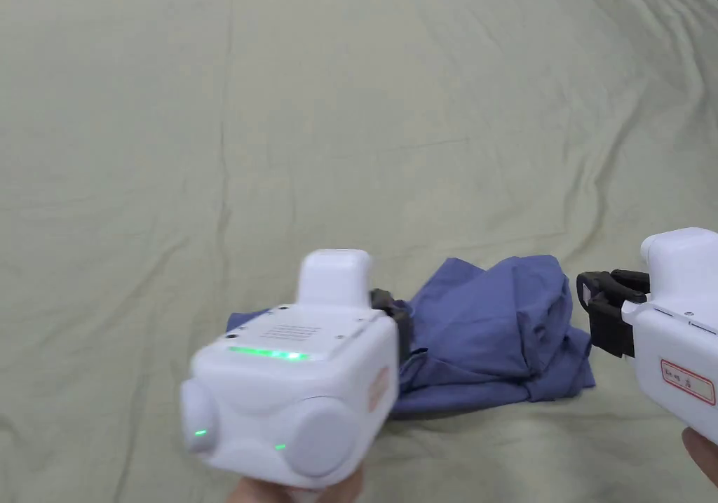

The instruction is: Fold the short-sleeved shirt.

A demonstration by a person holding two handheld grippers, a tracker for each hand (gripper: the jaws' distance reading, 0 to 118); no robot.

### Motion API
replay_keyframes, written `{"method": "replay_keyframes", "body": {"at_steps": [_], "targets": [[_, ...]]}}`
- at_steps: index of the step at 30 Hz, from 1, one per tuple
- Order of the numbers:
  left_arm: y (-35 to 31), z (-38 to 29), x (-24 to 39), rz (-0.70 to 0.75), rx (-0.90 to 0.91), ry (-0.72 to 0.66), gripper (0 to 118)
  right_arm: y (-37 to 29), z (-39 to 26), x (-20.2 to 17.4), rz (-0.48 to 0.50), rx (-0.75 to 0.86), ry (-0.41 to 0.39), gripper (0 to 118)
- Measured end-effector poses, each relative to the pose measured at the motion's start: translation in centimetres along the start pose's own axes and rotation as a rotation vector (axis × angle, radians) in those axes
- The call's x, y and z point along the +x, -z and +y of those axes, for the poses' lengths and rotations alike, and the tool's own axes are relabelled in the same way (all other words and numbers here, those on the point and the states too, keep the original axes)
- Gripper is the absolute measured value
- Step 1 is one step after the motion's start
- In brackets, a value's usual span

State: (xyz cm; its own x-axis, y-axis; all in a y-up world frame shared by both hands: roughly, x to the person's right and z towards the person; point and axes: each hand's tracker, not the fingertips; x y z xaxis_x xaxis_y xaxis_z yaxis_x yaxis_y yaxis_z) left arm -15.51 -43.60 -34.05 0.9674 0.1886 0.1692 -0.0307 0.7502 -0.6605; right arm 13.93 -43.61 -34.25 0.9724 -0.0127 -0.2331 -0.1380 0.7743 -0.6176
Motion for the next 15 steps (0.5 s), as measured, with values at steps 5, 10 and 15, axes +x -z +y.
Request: {"method": "replay_keyframes", "body": {"at_steps": [5,10,15], "targets": [[-0.8,-1.8,-10.7,0.255,-0.081,-0.147,98,-0.7,-0.1,-0.3,0.01,0.008,-0.011,3],[4.3,-4.5,-15.1,0.184,-0.223,-0.262,98,-0.4,-0.4,-0.7,0.013,-0.004,-0.015,3],[5.1,-6.2,-14.2,0.155,-0.163,-0.246,18,-0.3,-0.5,-0.7,0.008,-0.018,-0.02,3]]}}
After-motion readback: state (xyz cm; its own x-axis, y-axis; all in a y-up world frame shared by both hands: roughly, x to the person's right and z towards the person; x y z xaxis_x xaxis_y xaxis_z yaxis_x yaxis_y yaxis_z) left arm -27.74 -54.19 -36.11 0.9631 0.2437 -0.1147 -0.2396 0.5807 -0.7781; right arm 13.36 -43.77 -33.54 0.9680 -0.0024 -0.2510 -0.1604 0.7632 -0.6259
